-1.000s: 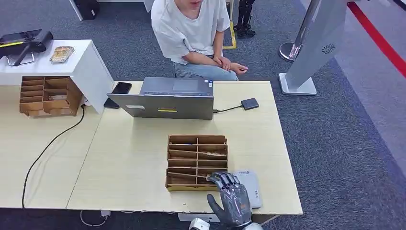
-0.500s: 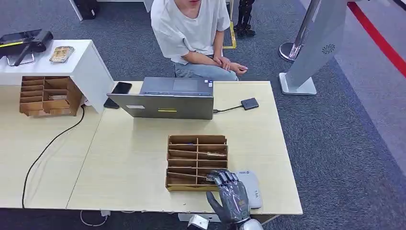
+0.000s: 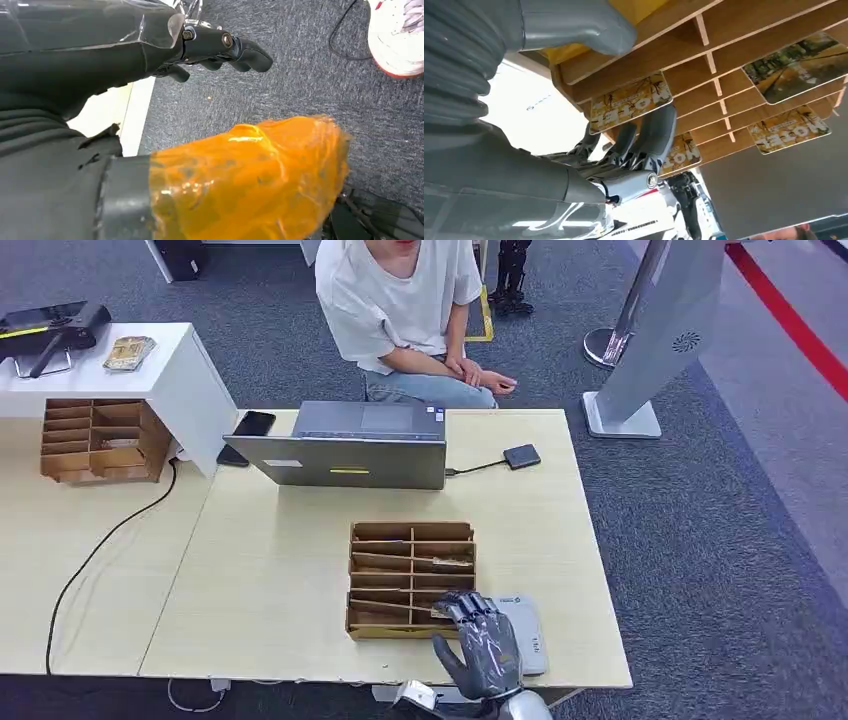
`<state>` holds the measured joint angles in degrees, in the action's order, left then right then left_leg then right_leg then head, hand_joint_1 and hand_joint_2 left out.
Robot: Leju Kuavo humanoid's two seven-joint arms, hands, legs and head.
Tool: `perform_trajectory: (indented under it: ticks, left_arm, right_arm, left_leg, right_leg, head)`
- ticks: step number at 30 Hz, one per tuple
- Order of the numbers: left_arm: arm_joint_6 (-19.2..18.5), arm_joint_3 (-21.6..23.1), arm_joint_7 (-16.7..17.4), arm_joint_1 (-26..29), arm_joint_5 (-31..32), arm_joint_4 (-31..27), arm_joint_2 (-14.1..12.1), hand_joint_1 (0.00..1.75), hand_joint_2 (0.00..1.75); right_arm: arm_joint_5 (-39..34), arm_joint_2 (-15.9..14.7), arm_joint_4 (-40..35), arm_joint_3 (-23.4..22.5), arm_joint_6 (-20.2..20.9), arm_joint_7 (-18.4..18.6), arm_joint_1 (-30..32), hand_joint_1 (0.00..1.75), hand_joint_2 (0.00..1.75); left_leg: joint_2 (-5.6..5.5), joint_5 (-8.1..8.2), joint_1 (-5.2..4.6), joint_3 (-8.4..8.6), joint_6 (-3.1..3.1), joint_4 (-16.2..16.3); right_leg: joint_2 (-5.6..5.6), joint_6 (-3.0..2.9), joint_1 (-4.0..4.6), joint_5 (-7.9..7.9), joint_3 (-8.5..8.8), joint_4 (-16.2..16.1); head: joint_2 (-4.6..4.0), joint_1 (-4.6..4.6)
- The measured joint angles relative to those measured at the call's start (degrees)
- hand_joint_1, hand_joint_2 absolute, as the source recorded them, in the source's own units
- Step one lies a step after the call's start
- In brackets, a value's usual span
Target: Pass the card to the sensor for recognition and then transmit it.
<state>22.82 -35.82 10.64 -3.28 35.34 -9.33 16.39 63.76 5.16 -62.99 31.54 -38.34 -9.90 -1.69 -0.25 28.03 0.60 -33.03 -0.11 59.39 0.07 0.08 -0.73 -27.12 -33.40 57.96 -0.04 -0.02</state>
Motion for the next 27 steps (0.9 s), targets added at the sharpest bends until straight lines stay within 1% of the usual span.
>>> perform_trajectory:
  ticks: [2,3,4,5,7,8,9,10,11,13,15,17,20,23,27]
  left_arm:
    - [0.0,0.0,0.0,0.0,0.0,0.0,0.0,0.00,0.00]
    - [0.0,0.0,0.0,0.0,0.1,0.0,0.0,0.00,0.00]
    - [0.0,0.0,0.0,0.0,0.2,0.0,0.0,0.00,0.00]
    - [-0.1,0.0,0.0,0.0,0.2,0.0,0.0,0.00,0.00]
    - [-0.1,0.0,0.0,0.0,0.4,0.0,0.0,0.00,0.00]
    - [-0.2,0.0,0.0,0.0,0.4,0.0,0.0,0.00,0.00]
    - [-0.2,0.0,0.0,0.0,0.5,0.0,0.0,0.00,0.00]
    - [-0.2,0.0,0.0,0.0,0.5,0.0,0.0,0.00,0.00]
    - [-0.2,0.0,0.0,0.0,0.5,0.0,0.0,0.00,0.00]
    - [-0.2,0.0,0.0,0.0,0.7,0.0,0.0,0.00,0.00]
    - [-0.2,0.0,0.0,0.0,0.7,0.0,0.0,0.00,0.00]
    - [-0.2,0.0,0.0,0.0,0.7,0.0,0.0,0.00,0.00]
    - [-0.2,0.0,0.0,0.0,0.9,0.0,0.0,0.00,0.00]
    - [-0.2,-0.1,0.0,0.0,1.0,0.0,0.0,0.00,0.00]
    - [-0.2,-0.4,0.0,0.0,1.1,0.0,0.0,0.00,0.00]
  right_arm:
    - [0.0,0.2,0.3,-0.2,0.0,-0.1,-0.2,0.80,1.75]
    - [-0.1,0.2,0.4,-0.3,0.0,-0.2,-0.3,0.87,1.75]
    - [-0.1,0.3,0.6,-0.5,0.0,-0.3,-0.3,0.87,1.75]
    - [-0.1,0.4,0.7,-0.6,0.0,-0.4,-0.4,1.33,1.75]
    - [0.0,0.5,0.9,-0.8,0.0,-0.6,-0.6,1.33,1.75]
    - [0.2,0.7,1.1,-1.1,0.0,-1.0,-0.7,1.47,1.75]
    - [0.2,0.8,1.1,-1.5,0.0,-1.1,-0.8,1.54,1.75]
    - [0.4,1.0,1.2,-1.7,0.0,-1.3,-1.0,1.54,1.75]
    - [0.5,1.1,1.2,-1.9,0.0,-1.5,-1.0,1.57,1.75]
    - [1.1,1.3,1.2,-2.5,0.0,-2.0,-1.0,1.57,1.75]
    - [1.4,1.6,1.2,-3.2,0.0,-2.4,-1.0,1.66,1.75]
    - [1.7,1.7,1.2,-3.5,0.0,-2.6,-1.1,1.66,1.75]
    - [2.2,2.0,1.0,-4.3,0.0,-3.1,-1.0,1.73,1.75]
    - [2.6,2.3,0.8,-5.0,0.0,-3.7,-0.8,1.73,1.75]
    - [3.9,3.1,0.0,-6.7,0.0,-5.8,0.0,1.75,1.75]
  left_leg:
    - [0.00,0.00,0.00,0.00,0.00,0.0]
    - [0.00,0.00,0.00,0.00,0.00,0.0]
    - [0.00,0.00,0.00,0.00,0.00,0.0]
    - [0.00,0.00,0.00,0.00,0.00,0.0]
    - [0.00,0.00,0.00,0.00,0.00,0.0]
    - [-0.01,0.00,0.00,0.00,0.00,0.0]
    - [-0.01,0.00,-0.01,0.00,0.00,0.0]
    - [-0.01,0.00,-0.01,0.01,0.00,0.0]
    - [-0.01,0.00,-0.01,0.01,0.00,0.0]
    - [-0.01,0.00,-0.01,0.01,0.00,0.0]
    - [-0.01,0.00,-0.01,0.01,0.00,0.0]
    - [0.00,0.00,-0.01,0.01,0.00,0.0]
    - [0.00,0.00,-0.01,0.02,0.00,0.0]
    - [0.00,0.00,-0.01,0.02,0.00,0.0]
    - [0.00,0.00,0.00,0.01,0.00,0.0]
  right_leg:
    - [0.00,0.00,0.00,0.00,0.00,0.0]
    - [0.00,0.00,0.00,0.00,0.00,0.0]
    - [0.00,0.00,0.00,0.00,0.00,0.0]
    - [0.00,0.00,0.00,0.00,0.00,0.0]
    - [0.00,0.00,0.00,0.00,0.00,0.0]
    - [0.00,0.00,0.00,0.00,0.01,0.0]
    - [-0.01,0.00,0.00,0.00,0.01,0.0]
    - [0.00,0.00,0.00,0.00,0.01,0.0]
    - [0.00,0.00,0.00,0.00,0.02,0.0]
    - [0.00,0.00,0.00,0.00,0.01,0.0]
    - [0.00,0.00,0.00,0.00,0.02,0.0]
    - [0.00,0.00,0.00,0.00,0.01,0.0]
    - [0.00,0.00,0.00,0.00,0.01,0.0]
    - [0.00,0.00,0.00,0.00,0.01,0.0]
    - [0.00,0.00,0.00,0.00,0.01,0.0]
  head:
    - [0.00,0.00]
    - [0.00,0.00]
    - [0.00,0.02]
    - [0.00,0.00]
    - [0.00,0.00]
    - [0.00,0.02]
    - [0.00,0.00]
    - [0.00,0.00]
    - [0.00,0.00]
    - [0.00,0.02]
    - [0.00,0.02]
    - [0.00,0.00]
    - [0.00,0.00]
    - [0.00,0.00]
    - [0.00,0.00]
